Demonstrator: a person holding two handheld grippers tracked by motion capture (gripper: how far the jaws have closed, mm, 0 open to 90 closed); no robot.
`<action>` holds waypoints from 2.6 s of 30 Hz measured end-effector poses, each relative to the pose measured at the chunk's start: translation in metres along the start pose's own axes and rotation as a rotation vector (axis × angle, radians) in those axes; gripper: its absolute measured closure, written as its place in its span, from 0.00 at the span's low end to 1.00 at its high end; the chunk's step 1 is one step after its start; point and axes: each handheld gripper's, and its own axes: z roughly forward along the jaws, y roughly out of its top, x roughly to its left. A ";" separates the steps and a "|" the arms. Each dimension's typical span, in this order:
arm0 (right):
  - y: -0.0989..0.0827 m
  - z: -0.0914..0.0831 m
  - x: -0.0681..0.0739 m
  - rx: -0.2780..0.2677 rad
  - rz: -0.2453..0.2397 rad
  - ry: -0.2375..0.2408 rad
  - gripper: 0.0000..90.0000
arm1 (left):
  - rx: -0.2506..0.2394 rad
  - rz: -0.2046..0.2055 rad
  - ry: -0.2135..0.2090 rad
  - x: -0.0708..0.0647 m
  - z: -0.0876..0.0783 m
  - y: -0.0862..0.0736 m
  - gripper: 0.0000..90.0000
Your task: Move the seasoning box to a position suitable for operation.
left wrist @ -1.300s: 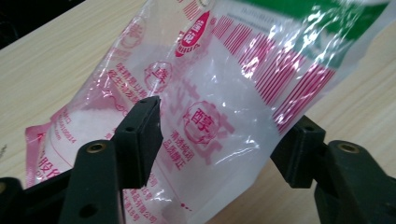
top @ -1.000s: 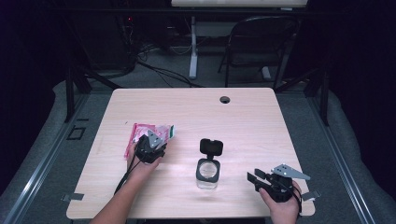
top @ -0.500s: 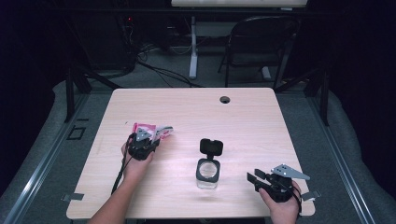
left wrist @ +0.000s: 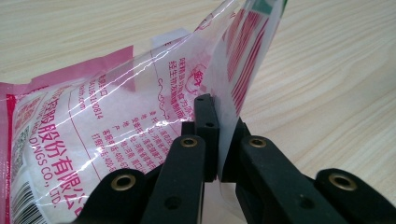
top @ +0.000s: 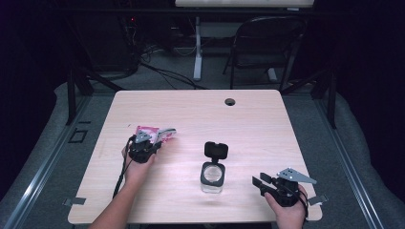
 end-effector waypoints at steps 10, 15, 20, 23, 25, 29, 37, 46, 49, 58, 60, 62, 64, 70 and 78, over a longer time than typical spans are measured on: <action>0.002 0.000 0.000 0.010 -0.015 -0.002 0.64 | -0.026 0.011 0.003 0.002 -0.013 0.001 1.00; 0.007 0.006 0.000 0.003 -0.012 0.007 0.63 | -0.053 0.021 0.010 0.005 -0.028 0.002 1.00; 0.009 0.013 0.002 0.019 -0.030 0.025 0.63 | -0.084 0.020 0.034 0.010 -0.044 0.006 1.00; 0.013 0.018 0.002 0.015 -0.030 0.037 0.63 | -0.100 0.009 0.050 0.014 -0.057 0.005 1.00; 0.015 0.021 0.002 0.014 -0.031 0.047 0.63 | -0.115 -0.006 0.048 0.017 -0.065 0.006 1.00; 0.018 0.026 0.005 0.019 -0.040 0.059 0.63 | -0.146 -0.025 0.051 0.023 -0.082 0.009 1.00; 0.021 0.032 0.005 0.021 -0.043 0.068 0.63 | -0.183 -0.036 0.049 0.028 -0.113 0.016 1.00; 0.027 0.036 0.006 0.007 -0.040 0.082 0.63 | -0.170 0.012 0.011 0.013 -0.127 0.019 1.00; 0.028 0.038 0.006 0.010 -0.044 0.085 0.63 | -0.172 0.027 -0.008 0.008 -0.129 0.021 1.00; 0.029 0.040 0.006 0.008 -0.043 0.089 0.63 | -0.159 0.074 -0.108 -0.018 -0.123 0.025 1.00; 0.029 0.039 0.006 0.008 -0.041 0.088 0.63 | -0.159 0.089 -0.136 -0.026 -0.121 0.026 1.00; 0.029 0.039 0.005 0.010 -0.042 0.086 0.63 | -0.161 0.104 -0.160 -0.035 -0.120 0.028 1.00; 0.029 0.039 0.005 0.010 -0.043 0.085 0.63 | -0.161 0.122 -0.188 -0.043 -0.120 0.030 1.00; 0.028 0.038 0.004 0.011 -0.043 0.084 0.63 | -0.176 0.135 -0.264 -0.060 -0.118 0.033 1.00; 0.028 0.038 0.004 0.011 -0.038 0.084 0.63 | -0.159 0.168 -0.306 -0.078 -0.109 0.030 1.00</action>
